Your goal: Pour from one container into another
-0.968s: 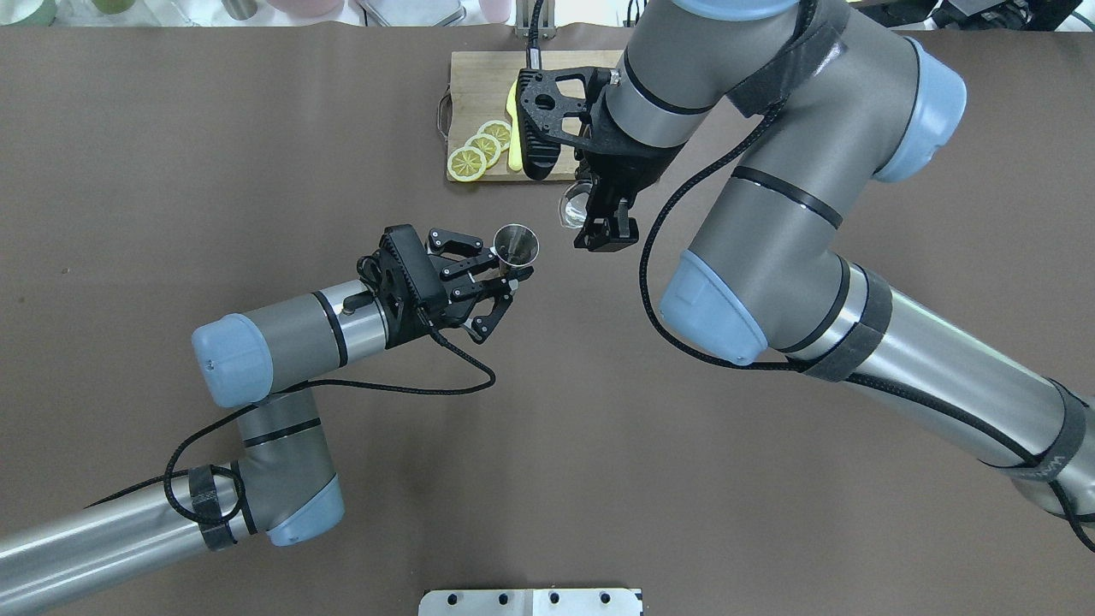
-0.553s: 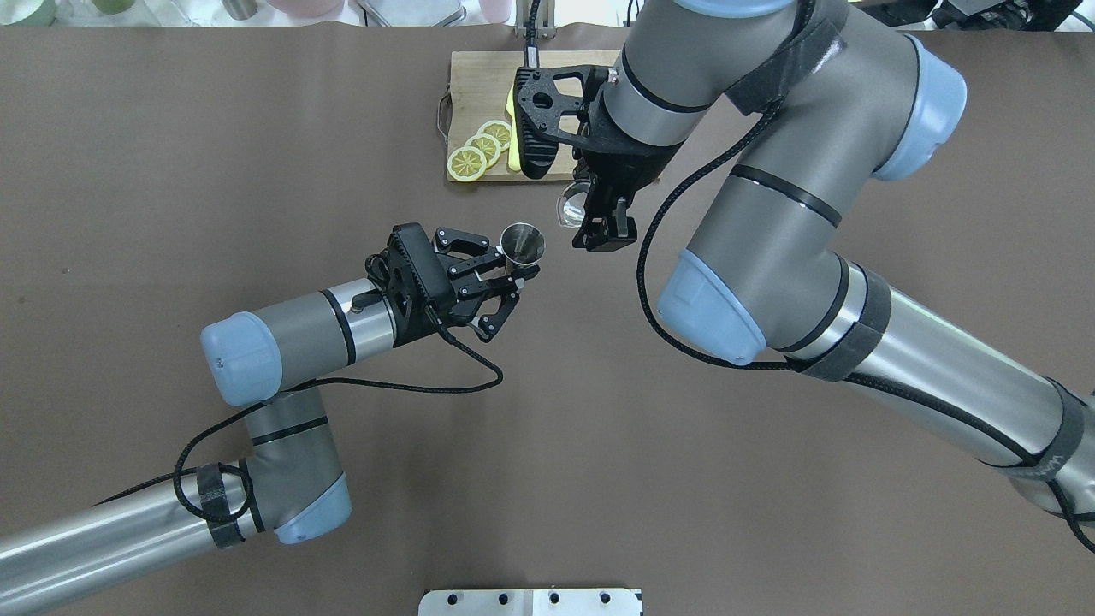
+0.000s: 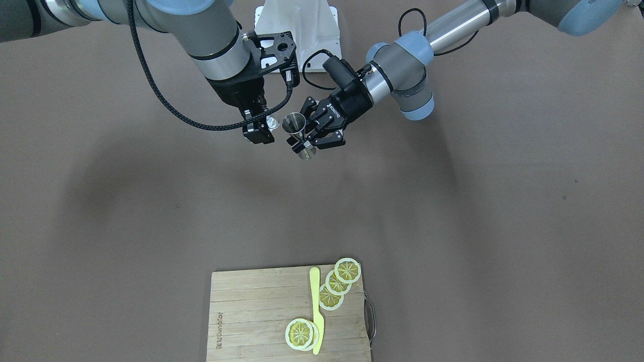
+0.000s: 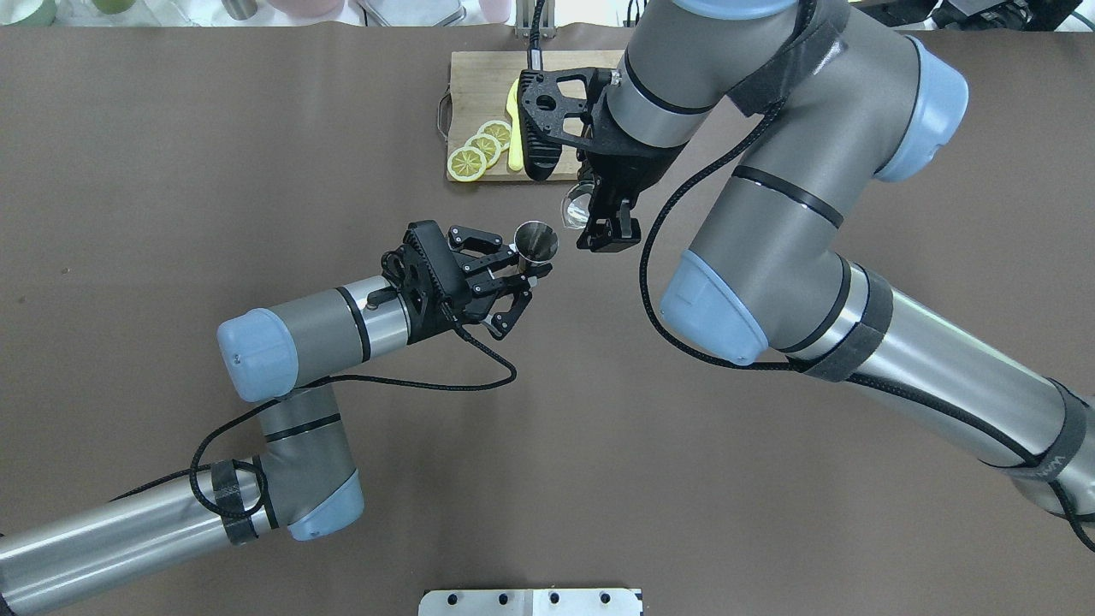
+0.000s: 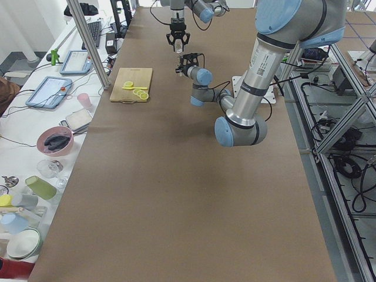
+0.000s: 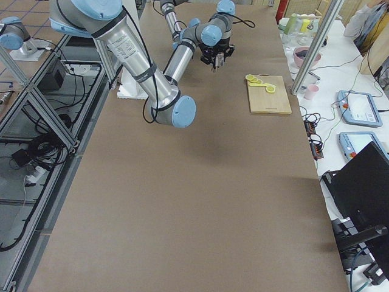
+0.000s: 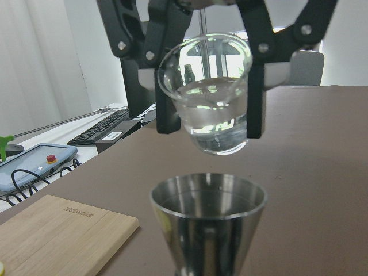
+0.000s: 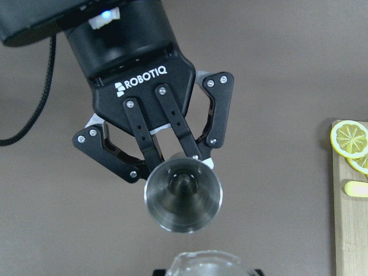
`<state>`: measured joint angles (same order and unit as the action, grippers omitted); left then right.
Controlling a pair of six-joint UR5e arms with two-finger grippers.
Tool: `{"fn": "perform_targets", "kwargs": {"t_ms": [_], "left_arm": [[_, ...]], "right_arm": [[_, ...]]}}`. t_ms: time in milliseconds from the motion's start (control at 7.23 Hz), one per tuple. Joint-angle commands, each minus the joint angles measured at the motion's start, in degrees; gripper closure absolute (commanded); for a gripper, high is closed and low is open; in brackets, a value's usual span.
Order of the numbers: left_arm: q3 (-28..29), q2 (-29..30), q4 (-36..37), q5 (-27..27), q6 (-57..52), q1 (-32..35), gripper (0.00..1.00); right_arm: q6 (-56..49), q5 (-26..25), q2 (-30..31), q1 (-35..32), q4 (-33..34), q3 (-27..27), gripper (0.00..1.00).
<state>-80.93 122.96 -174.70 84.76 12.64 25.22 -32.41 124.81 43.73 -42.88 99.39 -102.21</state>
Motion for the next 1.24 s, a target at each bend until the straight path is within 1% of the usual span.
{"fn": "perform_targets", "kwargs": {"t_ms": [0,1106], "left_arm": [[0.33,0.09,0.06,-0.04,-0.07,0.00,1.00],[0.33,0.09,-0.03,0.40,-0.07,-0.09,1.00]], "right_arm": [[-0.03,-0.26,-1.01,-0.01,1.76,-0.18,1.00],[-0.11,-2.20,-3.74,0.34,5.19,0.52,1.00]]}}
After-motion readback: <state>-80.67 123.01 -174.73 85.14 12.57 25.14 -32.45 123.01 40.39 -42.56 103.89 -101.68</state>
